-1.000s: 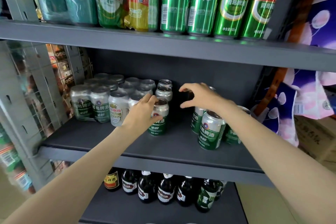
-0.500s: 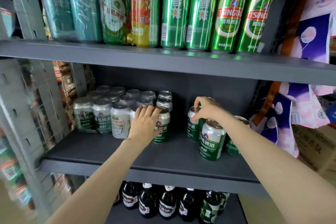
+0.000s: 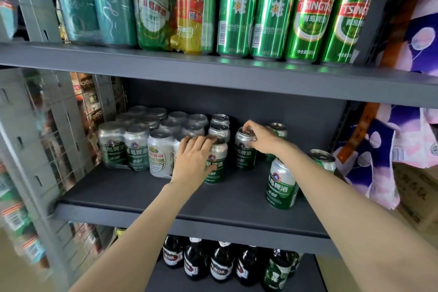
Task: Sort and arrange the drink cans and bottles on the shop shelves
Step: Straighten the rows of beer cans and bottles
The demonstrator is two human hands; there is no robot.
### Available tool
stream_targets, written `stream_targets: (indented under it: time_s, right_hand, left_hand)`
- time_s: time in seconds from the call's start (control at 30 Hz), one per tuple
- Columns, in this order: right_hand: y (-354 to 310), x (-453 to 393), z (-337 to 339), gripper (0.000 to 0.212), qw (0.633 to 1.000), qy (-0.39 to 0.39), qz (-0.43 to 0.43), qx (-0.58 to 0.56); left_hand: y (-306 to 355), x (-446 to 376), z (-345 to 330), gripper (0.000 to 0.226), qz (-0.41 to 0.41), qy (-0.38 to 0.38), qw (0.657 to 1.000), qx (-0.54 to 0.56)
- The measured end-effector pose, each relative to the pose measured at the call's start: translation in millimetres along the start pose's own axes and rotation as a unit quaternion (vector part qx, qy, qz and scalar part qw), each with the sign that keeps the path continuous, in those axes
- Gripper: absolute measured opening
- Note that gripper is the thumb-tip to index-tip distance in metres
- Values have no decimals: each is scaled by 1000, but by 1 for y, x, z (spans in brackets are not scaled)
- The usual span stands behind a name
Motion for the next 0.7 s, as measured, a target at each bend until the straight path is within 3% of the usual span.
stream_targets:
  time_s: [0.2,0.33,0.43,0.7]
  right_hand:
    - [4,39,35,41,996,53,39,58]
    - [21,87,47,51,993,-21,-2,115]
    - [25,110,38,57,988,-63,-2,142]
    - [3,75,14,69,999,-2,43,-20]
  left_hand:
    - [2,0,-2,75,20,4,1000,-8]
    - [2,-1,-3,81,12,24,999,-22]
    - [6,0,2,76,16,-4,1000,-1]
    - [7,0,2,69,39,-47,998,5]
Point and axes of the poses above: each hand's wrist, its own x-axis away from the middle knuckle, its own z-axis out of the back of the hand, y = z × x, the point moved 1 cm from there along -x, towards the middle knuckle, and after that the axes turned 3 degrees about x, right-handed, at the moved point
